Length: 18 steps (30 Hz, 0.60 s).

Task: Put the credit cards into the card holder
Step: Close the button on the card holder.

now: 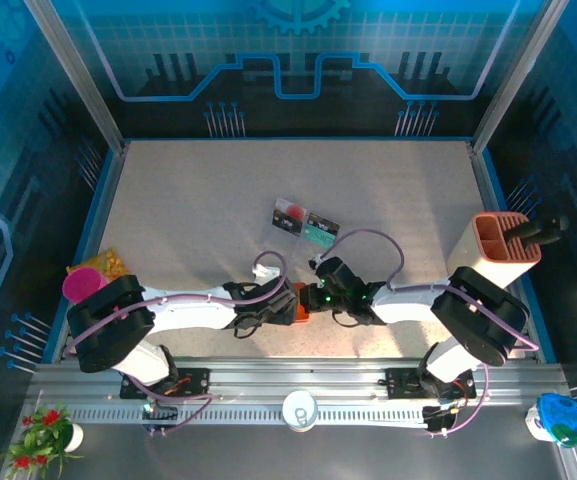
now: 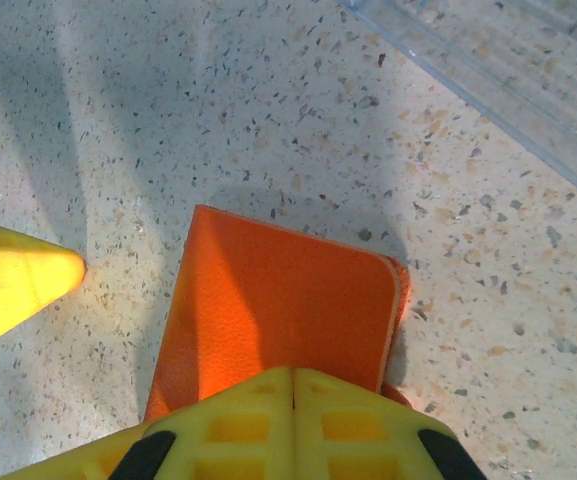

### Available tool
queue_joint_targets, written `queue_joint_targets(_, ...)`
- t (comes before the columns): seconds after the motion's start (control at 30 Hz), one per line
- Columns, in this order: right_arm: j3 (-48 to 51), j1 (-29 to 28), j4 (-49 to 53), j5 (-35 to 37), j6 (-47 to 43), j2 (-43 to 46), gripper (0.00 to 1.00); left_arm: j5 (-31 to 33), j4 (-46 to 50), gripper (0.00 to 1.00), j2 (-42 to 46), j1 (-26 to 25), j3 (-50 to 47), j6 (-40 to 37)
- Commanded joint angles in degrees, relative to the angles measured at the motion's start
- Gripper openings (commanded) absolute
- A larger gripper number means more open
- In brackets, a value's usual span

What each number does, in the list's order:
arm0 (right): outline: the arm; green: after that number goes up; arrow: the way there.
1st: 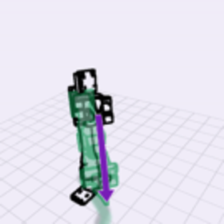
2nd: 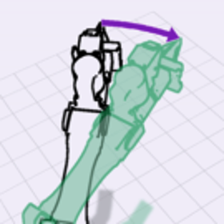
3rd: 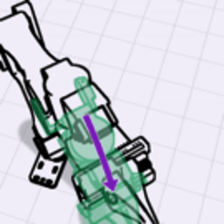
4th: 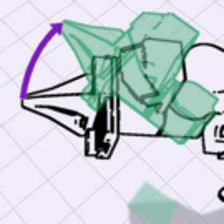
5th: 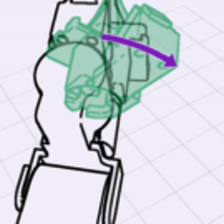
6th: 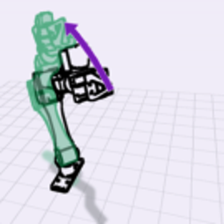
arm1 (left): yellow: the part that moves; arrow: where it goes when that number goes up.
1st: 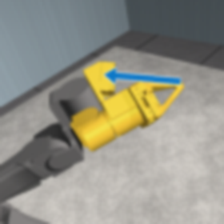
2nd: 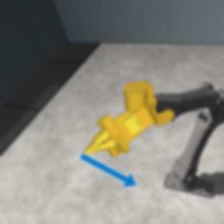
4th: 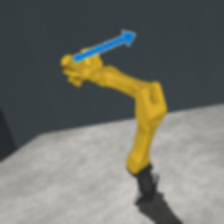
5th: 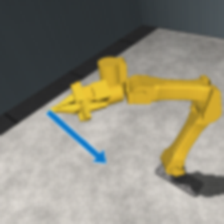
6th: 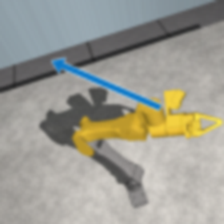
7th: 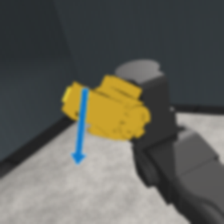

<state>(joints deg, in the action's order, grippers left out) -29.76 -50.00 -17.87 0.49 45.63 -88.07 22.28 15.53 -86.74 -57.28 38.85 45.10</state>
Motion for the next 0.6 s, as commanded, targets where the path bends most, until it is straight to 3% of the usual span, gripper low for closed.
queue_joint_targets(0.0, 4.0, -3.7, 6.3, 0.8, -0.3, -1.9, 0.00, -5.0, 1.4, 0.99, -4.0, -0.7, -2.2, 0.7)
queue_joint_targets(0.57, 12.9, -10.5, -4.8, 8.5, 0.5, -1.9, 0.00, -5.1, 0.9, 0.99, -3.7, -0.7, -3.1, 1.5)
